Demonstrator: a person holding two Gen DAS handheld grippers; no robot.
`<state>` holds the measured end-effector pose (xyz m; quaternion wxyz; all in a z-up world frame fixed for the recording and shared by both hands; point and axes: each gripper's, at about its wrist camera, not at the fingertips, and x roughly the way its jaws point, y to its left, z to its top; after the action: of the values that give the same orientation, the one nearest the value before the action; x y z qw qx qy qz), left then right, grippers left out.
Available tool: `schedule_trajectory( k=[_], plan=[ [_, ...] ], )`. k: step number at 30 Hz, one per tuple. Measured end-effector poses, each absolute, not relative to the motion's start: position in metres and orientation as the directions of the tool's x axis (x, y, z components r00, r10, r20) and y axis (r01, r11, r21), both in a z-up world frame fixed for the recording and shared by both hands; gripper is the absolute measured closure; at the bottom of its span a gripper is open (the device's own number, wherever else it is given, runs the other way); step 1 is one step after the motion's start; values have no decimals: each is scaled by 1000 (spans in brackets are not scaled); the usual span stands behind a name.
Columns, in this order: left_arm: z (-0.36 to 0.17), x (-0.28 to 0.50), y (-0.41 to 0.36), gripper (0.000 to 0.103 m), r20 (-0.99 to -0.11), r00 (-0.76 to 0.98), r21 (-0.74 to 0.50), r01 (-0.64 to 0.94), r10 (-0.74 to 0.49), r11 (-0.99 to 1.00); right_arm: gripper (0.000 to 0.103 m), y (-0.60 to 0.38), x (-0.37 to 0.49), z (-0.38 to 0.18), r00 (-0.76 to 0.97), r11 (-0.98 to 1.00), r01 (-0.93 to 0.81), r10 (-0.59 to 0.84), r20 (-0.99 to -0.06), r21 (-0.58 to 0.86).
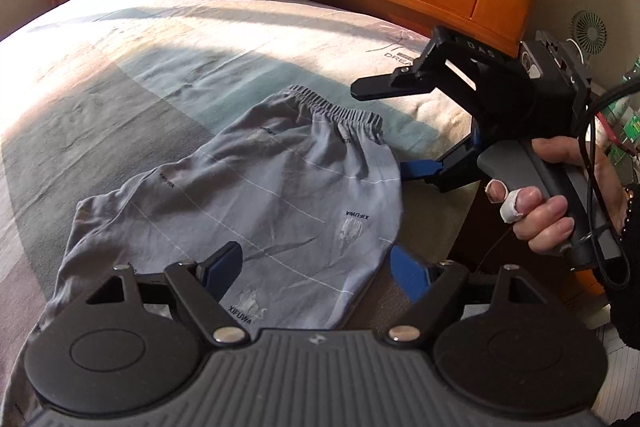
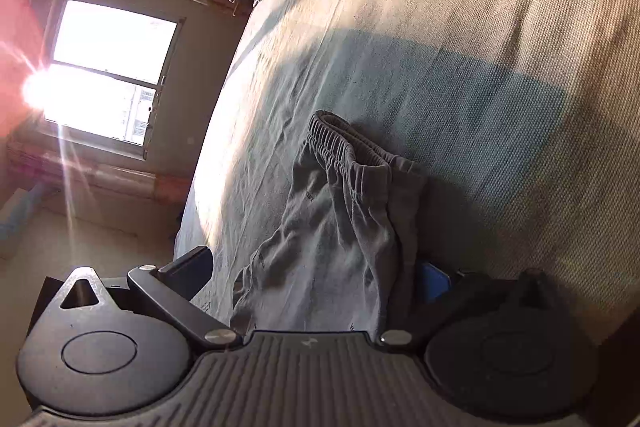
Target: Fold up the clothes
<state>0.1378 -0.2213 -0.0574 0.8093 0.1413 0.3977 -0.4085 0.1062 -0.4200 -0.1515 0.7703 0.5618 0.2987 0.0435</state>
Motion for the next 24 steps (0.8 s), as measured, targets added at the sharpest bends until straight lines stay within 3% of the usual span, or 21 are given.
schedule_trajectory(
  k=[5,11,17,21,24],
  plan=[
    [-75,141,-285,21,-756,333,-28,843,-564,537,0,-429,105,-150,827,303,231,440,-351,925],
    [-105,138,-320,22,-733,506,210,804,-454,556,0,-433,109,-146,822,277,187,481,-304,942],
    [-87,147,-287,22,-650,607,186,710,-457,679,0,-433,112,-148,806,296,237,473,-357,925],
    [-72,153,-268,22,-643,599,121,695,-477,709,0,-426,119,-156,793,303,288,455,-404,908],
    [-67,156,-257,22,-653,563,50,700,-507,712,0,-414,136,-151,804,291,280,450,-389,915]
  ],
)
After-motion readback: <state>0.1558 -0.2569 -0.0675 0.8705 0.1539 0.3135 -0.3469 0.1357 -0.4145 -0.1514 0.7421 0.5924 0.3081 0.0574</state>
